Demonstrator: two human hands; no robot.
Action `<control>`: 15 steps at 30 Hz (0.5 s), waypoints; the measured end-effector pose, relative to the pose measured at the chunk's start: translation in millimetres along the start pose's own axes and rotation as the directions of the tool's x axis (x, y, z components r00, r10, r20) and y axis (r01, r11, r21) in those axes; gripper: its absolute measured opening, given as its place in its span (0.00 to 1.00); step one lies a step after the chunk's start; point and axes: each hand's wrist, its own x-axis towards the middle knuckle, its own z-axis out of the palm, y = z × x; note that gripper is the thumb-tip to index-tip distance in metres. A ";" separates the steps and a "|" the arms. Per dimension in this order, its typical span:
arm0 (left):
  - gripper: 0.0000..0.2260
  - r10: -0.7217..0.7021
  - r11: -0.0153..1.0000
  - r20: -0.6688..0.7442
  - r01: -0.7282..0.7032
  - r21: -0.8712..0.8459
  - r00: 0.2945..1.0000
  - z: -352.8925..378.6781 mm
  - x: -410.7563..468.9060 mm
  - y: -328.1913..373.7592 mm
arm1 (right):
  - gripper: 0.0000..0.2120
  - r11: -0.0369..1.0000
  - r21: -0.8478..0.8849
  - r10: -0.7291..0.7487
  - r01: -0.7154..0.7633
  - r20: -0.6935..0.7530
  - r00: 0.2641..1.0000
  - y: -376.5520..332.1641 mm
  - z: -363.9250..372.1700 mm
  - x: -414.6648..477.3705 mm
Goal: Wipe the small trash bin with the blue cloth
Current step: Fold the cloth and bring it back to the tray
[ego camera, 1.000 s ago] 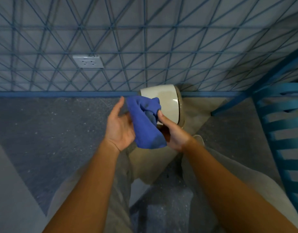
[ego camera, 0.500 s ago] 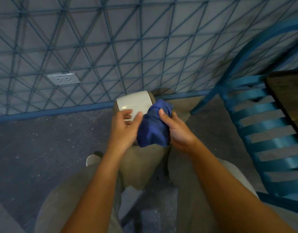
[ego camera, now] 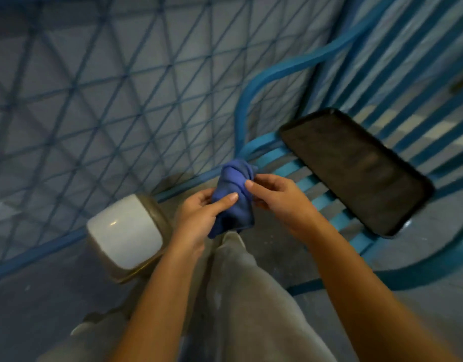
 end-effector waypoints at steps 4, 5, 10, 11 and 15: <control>0.01 0.009 0.999 0.105 -0.013 0.035 0.994 69.2 14.8 13.0 | 0.16 0.996 -0.079 0.013 -0.048 -0.392 0.920 2.3 -68.9 -18.8; 0.03 0.016 0.998 0.130 -0.025 0.062 0.991 88.1 20.3 15.6 | 0.15 0.997 -0.065 0.005 -0.040 -0.474 0.880 3.6 -83.6 -25.4; 0.05 0.014 0.977 0.235 -0.064 0.204 0.972 185.9 53.4 14.8 | 0.13 0.994 0.103 0.102 -0.033 -0.788 0.607 17.4 -133.0 -36.5; 0.07 0.000 0.971 0.244 -0.058 0.233 0.970 203.0 58.7 12.8 | 0.15 0.988 0.147 0.145 -0.043 -0.808 0.571 22.8 -137.2 -34.2; 0.07 -0.038 0.934 0.290 -0.069 0.351 0.956 255.9 75.9 0.5 | 0.18 0.945 0.315 0.316 -0.088 -0.814 0.488 41.7 -145.9 -24.9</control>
